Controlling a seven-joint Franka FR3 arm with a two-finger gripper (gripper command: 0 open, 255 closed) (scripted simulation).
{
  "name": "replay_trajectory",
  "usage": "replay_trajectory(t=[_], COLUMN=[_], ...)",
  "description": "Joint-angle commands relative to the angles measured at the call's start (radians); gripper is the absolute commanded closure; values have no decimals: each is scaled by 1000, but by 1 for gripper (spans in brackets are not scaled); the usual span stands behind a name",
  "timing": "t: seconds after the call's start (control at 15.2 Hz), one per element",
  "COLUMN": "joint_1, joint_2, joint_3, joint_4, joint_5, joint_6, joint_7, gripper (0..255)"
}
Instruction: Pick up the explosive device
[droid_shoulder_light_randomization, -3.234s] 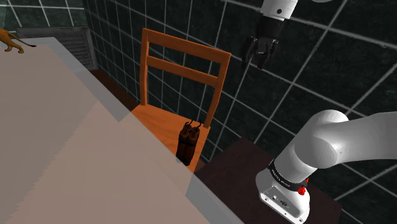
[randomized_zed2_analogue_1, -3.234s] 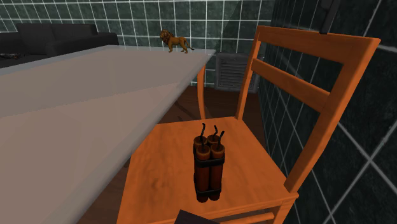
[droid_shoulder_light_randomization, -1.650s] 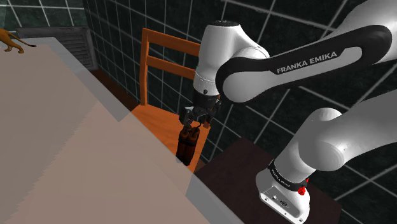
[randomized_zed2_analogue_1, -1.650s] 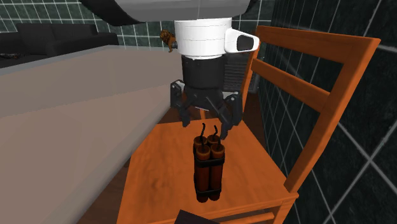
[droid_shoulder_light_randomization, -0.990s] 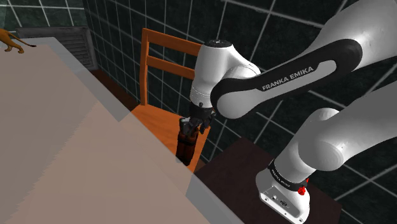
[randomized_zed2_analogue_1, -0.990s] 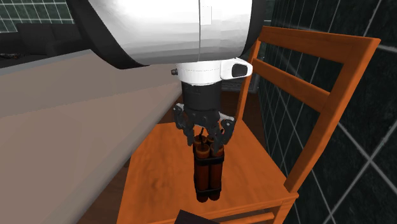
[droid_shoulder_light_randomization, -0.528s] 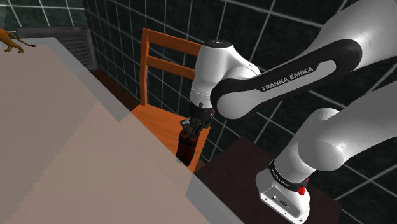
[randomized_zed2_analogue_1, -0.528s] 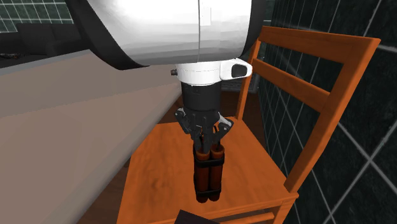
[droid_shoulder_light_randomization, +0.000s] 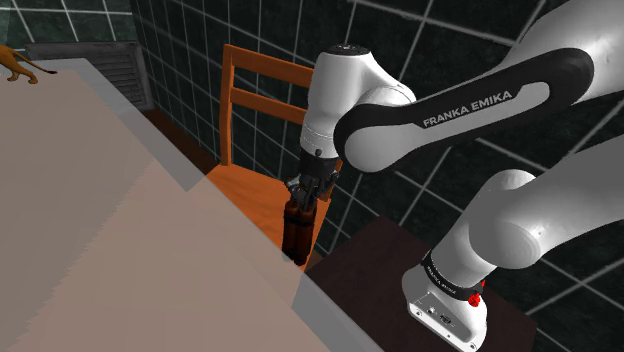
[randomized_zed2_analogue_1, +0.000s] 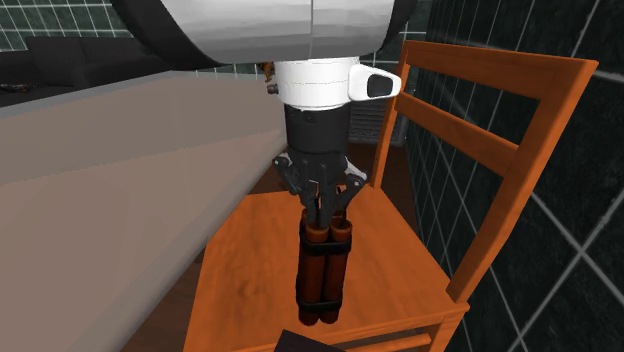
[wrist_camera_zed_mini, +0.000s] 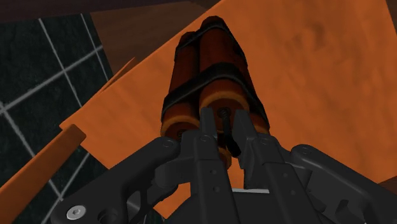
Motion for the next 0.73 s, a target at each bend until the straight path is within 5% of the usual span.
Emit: replay_trajectory(t=[0.0, 0.66], joint_1=[3, 8], joint_2=[-22, -89], joint_3=[-8, -39], joint_4=[13, 80], joint_5=[1, -4], joint_6=[-34, -167], joint_7=[-3, -12], gripper=[255, 255])
